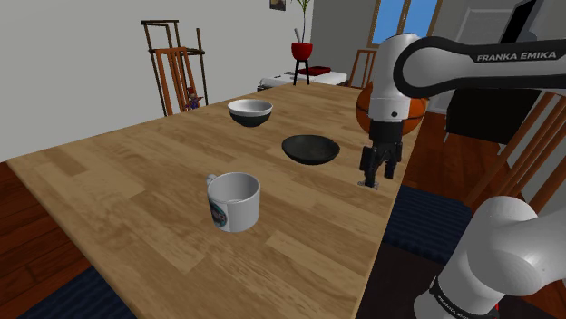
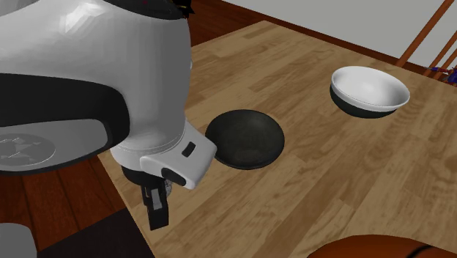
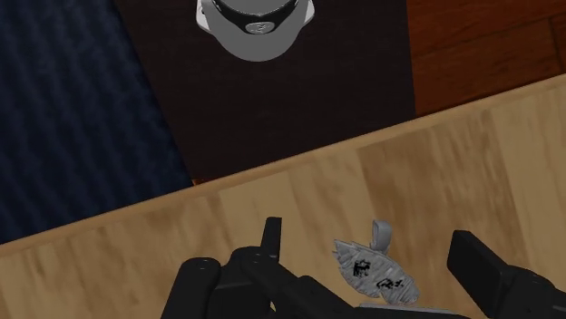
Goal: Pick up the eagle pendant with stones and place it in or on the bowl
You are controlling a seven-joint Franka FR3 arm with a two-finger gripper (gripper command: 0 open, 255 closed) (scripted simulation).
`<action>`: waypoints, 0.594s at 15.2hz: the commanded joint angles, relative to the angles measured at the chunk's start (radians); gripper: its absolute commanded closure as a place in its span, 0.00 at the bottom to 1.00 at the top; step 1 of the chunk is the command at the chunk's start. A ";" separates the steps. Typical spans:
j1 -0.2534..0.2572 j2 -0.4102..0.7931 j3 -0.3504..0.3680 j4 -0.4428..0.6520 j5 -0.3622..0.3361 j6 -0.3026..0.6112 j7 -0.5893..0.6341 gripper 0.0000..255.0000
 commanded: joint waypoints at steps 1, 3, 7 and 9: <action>0.001 -0.002 0.003 -0.014 0.003 0.012 0.002 0.00; 0.001 -0.002 0.003 -0.014 0.003 0.012 0.002 0.00; 0.001 -0.002 0.003 -0.014 0.003 0.012 0.002 0.00; 0.001 -0.002 0.003 -0.014 0.003 0.012 0.002 1.00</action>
